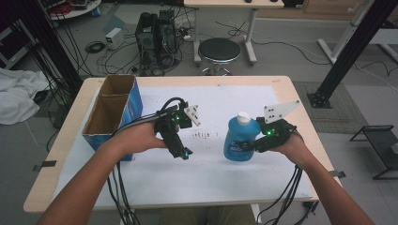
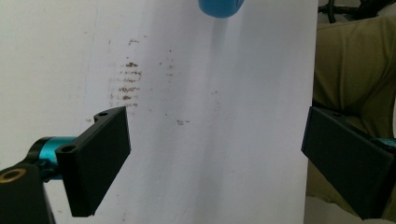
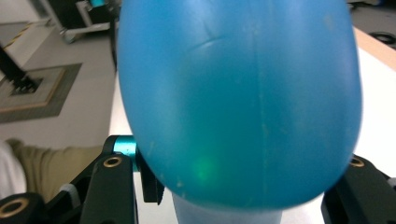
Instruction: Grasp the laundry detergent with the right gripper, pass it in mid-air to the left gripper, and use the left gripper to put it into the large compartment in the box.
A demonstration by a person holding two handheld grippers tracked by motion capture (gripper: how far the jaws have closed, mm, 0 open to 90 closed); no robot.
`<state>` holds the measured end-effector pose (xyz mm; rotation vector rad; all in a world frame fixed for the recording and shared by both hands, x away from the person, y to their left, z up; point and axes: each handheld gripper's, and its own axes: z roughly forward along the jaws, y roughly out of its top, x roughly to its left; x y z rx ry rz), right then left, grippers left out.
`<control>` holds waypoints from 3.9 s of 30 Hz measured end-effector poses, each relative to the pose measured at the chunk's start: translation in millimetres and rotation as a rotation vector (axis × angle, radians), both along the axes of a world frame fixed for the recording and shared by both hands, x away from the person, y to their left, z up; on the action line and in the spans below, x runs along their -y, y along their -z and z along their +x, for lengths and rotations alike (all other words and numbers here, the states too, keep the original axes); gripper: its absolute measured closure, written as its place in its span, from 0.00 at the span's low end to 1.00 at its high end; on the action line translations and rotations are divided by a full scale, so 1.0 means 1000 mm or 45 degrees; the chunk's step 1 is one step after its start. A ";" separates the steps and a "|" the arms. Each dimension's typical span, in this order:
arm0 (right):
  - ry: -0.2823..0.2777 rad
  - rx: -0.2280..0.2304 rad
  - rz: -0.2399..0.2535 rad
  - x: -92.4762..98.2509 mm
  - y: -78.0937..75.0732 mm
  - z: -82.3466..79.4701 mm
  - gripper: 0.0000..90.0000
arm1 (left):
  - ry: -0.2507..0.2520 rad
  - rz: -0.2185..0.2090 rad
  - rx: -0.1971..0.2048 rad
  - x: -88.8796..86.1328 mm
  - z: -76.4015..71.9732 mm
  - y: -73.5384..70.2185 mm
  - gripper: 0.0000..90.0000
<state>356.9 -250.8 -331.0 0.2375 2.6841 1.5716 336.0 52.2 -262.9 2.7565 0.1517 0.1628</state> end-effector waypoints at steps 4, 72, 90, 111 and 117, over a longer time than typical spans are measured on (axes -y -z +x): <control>-0.038 0.007 -0.007 -0.003 -0.001 -0.001 0.48 | 0.003 0.000 -0.001 0.007 0.000 -0.004 0.09; -0.174 0.078 -0.106 -0.071 -0.015 0.005 0.49 | 0.154 0.129 -0.043 0.084 0.015 -0.041 0.12; -0.166 0.060 -0.101 -0.072 -0.016 0.004 0.48 | 0.181 0.143 -0.038 0.085 0.015 -0.039 0.22; -0.172 0.069 -0.120 -0.073 -0.016 0.004 0.48 | 0.193 0.176 -0.007 0.087 0.013 -0.037 0.31; -0.155 -0.001 -0.110 -0.075 -0.016 0.000 0.48 | 0.203 0.171 -0.005 0.087 0.013 -0.037 0.35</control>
